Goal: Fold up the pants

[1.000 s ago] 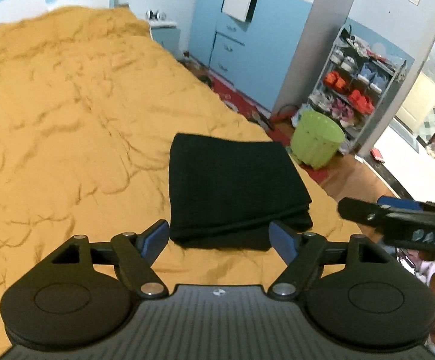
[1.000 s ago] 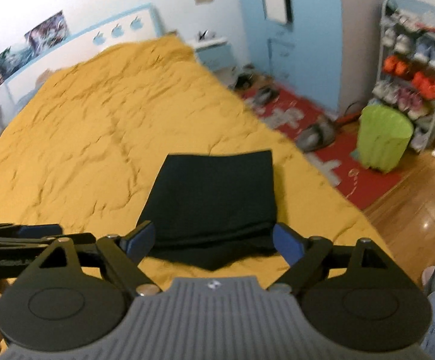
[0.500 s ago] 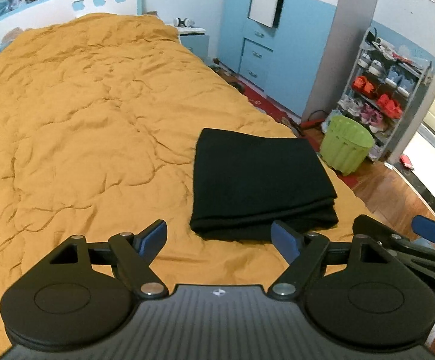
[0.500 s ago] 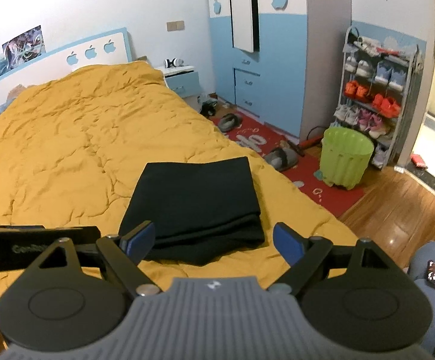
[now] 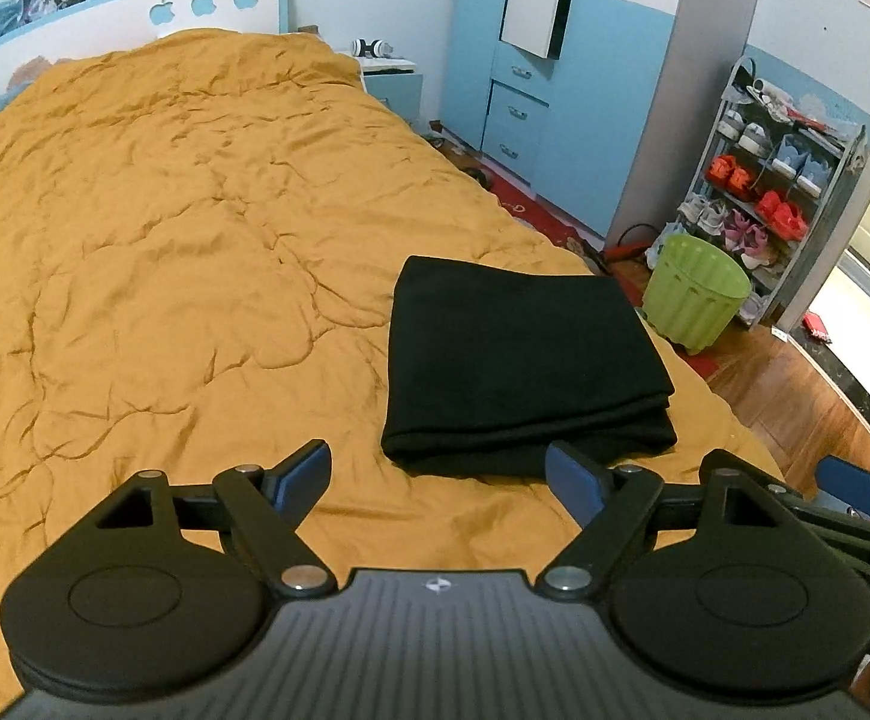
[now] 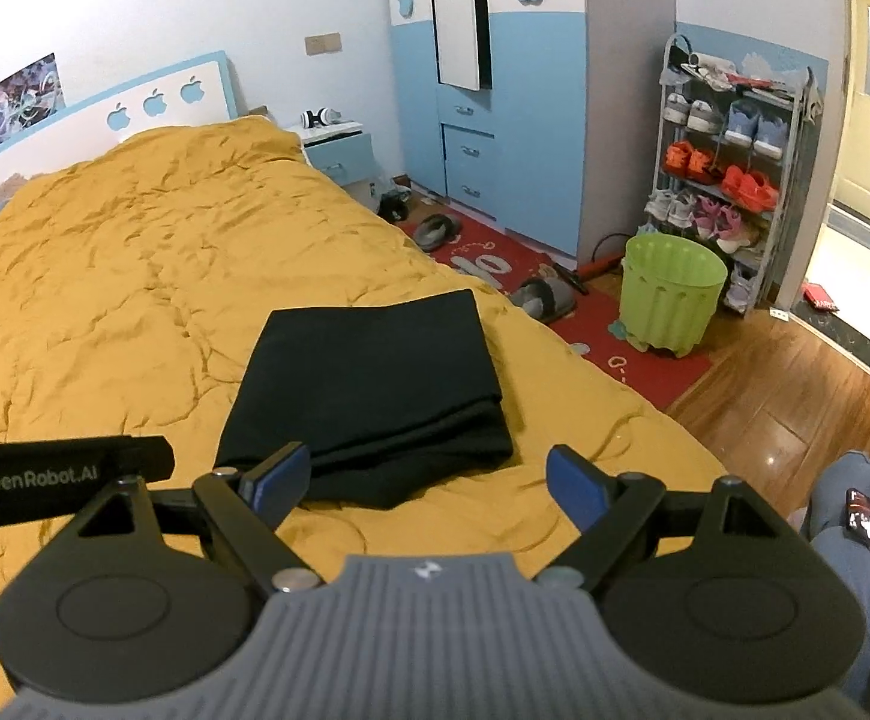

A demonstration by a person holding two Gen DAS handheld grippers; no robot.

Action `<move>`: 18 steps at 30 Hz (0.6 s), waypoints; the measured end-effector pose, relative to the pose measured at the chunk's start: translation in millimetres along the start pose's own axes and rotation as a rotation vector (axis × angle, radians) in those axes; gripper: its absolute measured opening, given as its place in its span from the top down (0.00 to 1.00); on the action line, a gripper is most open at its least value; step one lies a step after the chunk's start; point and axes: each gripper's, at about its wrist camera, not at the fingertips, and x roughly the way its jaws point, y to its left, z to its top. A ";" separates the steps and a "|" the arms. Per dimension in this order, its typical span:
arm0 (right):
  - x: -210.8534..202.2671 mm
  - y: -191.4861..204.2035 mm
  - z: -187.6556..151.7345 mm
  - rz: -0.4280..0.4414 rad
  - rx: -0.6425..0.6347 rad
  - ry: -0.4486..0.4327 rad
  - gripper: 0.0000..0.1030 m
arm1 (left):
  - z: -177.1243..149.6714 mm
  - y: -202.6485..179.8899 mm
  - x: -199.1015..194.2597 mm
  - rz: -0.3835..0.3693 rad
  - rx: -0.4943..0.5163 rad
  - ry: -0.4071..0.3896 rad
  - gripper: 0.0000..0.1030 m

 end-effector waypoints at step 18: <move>5.2 -0.3 -1.3 -0.007 -0.001 0.007 0.20 | -0.2 -0.1 3.9 0.006 0.003 0.007 0.08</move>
